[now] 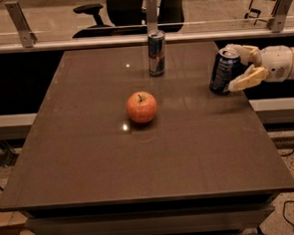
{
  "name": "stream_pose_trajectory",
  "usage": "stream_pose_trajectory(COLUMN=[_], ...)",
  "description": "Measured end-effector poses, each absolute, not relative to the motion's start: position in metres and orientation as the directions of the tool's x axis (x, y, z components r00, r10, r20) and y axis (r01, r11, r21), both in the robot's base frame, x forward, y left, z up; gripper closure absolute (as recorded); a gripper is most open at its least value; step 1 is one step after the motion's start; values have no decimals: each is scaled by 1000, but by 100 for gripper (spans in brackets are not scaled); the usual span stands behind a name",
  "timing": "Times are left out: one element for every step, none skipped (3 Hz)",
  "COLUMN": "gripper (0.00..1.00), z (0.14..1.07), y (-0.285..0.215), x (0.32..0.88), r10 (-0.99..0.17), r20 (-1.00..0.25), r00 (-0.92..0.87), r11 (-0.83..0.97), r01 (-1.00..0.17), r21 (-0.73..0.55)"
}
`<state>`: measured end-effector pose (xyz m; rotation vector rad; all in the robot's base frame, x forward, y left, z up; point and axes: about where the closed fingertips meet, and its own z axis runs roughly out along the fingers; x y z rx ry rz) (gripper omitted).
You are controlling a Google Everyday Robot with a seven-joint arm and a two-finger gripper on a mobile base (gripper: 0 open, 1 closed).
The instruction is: Knock pepsi can over
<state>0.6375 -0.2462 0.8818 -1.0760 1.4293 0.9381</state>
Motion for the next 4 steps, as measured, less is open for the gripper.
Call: stream_pose_trajectory(gripper=[18, 41, 65, 88], z=[878, 877, 876, 877], y=[-240, -236, -233, -233], x=[637, 637, 637, 637], r10=[-109, -104, -95, -99], r20=[-994, -994, -995, -995], r00=[-26, -20, -17, -15], r11=[270, 263, 255, 251], r01=[-963, -965, -967, -968], r21=[-5, -8, -8, -11])
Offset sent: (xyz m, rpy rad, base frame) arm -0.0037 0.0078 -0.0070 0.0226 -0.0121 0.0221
